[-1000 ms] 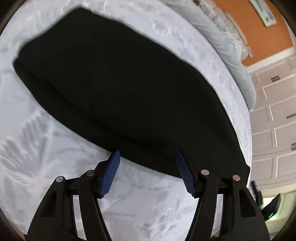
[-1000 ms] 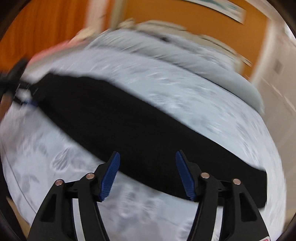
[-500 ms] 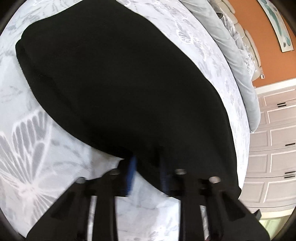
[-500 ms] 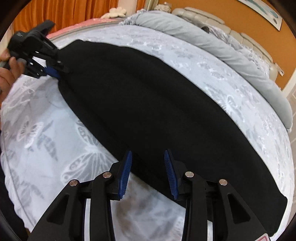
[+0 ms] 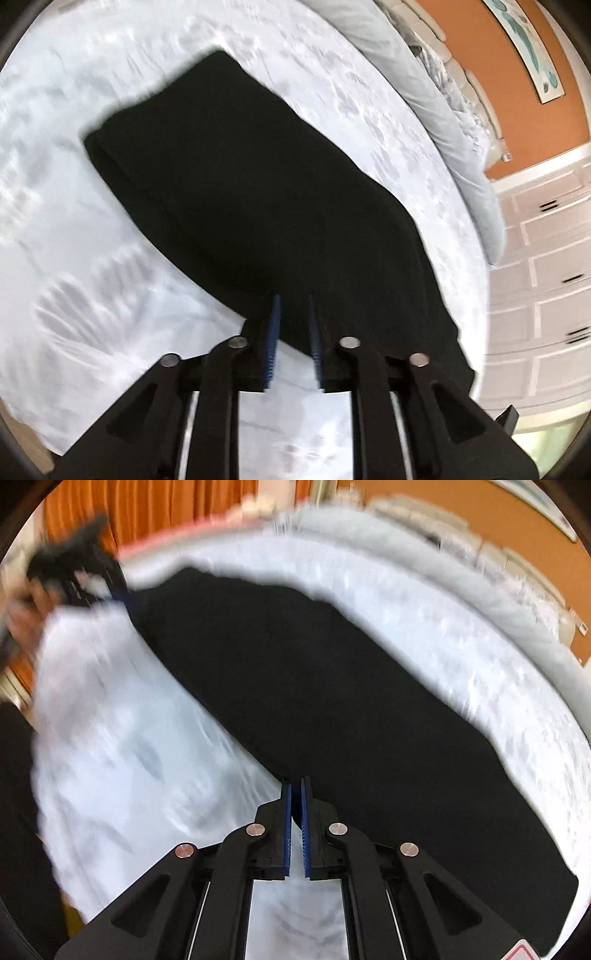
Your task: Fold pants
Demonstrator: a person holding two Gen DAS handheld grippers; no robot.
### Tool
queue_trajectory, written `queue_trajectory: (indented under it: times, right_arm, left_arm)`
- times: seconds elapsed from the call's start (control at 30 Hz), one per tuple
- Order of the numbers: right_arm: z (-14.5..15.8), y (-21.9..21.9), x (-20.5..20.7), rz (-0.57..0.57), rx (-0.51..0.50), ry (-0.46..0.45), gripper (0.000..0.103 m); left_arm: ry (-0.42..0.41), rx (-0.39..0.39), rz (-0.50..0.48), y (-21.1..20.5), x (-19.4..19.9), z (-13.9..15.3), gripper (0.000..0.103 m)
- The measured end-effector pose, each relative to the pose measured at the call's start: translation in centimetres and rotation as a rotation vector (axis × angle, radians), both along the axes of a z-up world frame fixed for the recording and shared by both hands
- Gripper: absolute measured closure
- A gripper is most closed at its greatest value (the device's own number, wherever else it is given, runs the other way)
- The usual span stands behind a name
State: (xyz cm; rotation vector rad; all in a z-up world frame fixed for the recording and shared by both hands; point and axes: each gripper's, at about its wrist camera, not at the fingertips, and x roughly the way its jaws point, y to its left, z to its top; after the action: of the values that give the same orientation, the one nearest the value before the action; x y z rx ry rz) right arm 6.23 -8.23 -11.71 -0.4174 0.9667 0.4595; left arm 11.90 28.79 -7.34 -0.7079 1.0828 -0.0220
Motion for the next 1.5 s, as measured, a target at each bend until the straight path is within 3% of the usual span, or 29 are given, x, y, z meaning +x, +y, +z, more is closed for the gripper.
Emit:
queue_trajectory:
  times: [0.07,0.1,0.13,0.2,0.3,0.37,0.43,0.5,0.63,0.73,0.8,0.9,1.0,1.07,1.13,1.23,1.37,1.5]
  right_arm:
    - [-0.6,1.2,-0.6,0.032,-0.071,-0.029,0.091]
    - [0.1,1.8,-1.1,0.046,-0.064,-0.058,0.088]
    - [1.0,2.3,-1.4,0.058,-0.034,-0.083,0.085]
    - [2.8,3.7,-1.8,0.084,0.062,-0.122,0.073]
    - [3.0,6.6,-0.9,0.121,0.133,-0.109,0.073]
    - [2.4,8.5,-0.5,0.144,0.127,-0.097,0.073]
    - [1.8,9.7,-0.1,0.153,0.122,-0.087,0.073]
    - [1.6,10.8,0.5,0.152,0.145,-0.07,0.073]
    - [1.9,10.7,0.9,0.151,0.183,-0.061,0.073]
    - [2.1,9.5,0.8,0.13,0.19,-0.061,0.072]
    - [2.2,8.1,1.2,0.088,0.185,-0.069,0.058]
    - [2.5,5.7,2.1,-0.013,0.18,-0.068,0.057]
    - [4.5,1.3,2.7,-0.164,0.204,-0.092,0.054]
    - [6.2,-4.3,2.6,-0.34,0.232,-0.138,0.046]
    - [7.2,-10.1,2.3,-0.521,0.257,-0.167,0.043]
    - [7.4,-20.3,1.0,-0.818,0.291,-0.179,0.043]
    - [5.9,-32.6,-2.7,-1.159,0.281,-0.195,0.042]
    - [3.1,-40.0,-6.0,-1.314,0.3,-0.164,0.042]
  left_arm:
    - [-0.003,0.019,0.035,1.3,-0.1,0.1,0.063]
    - [0.0,0.005,0.059,2.5,-0.6,0.0,0.051]
    - [0.008,-0.011,0.083,3.2,-0.6,-0.2,0.047]
    - [0.028,-0.036,0.127,4.4,-0.6,-0.7,0.044]
    - [0.041,-0.064,0.155,5.3,0.5,-1.3,0.044]
    - [0.04,-0.077,0.151,5.4,1.6,-1.7,0.044]
    - [0.051,-0.056,0.153,5.8,2.6,-2.5,0.05]
    - [0.086,-0.039,0.134,6.0,3.5,-3.6,0.095]
    - [0.05,-0.132,0.158,7.3,2.2,-2.9,0.1]
    - [-0.008,-0.119,0.144,7.5,-0.1,-0.9,0.1]
    - [0.019,-0.087,0.156,7.6,-0.9,-1.3,0.099]
    - [0.077,-0.058,0.145,7.4,-0.6,-2.5,0.092]
    - [0.068,-0.005,0.141,7.5,0.0,-2.0,0.085]
    - [0.005,0.039,0.193,7.9,-0.8,-0.4,0.071]
    - [-0.043,0.12,0.237,7.9,-1.1,1.1,0.039]
    - [-0.08,0.264,0.284,7.1,-1.5,2.8,0.038]
    - [-0.103,0.282,0.232,4.4,-0.9,3.6,0.038]
    - [-0.1,0.347,0.155,0.1,0.4,3.5,0.034]
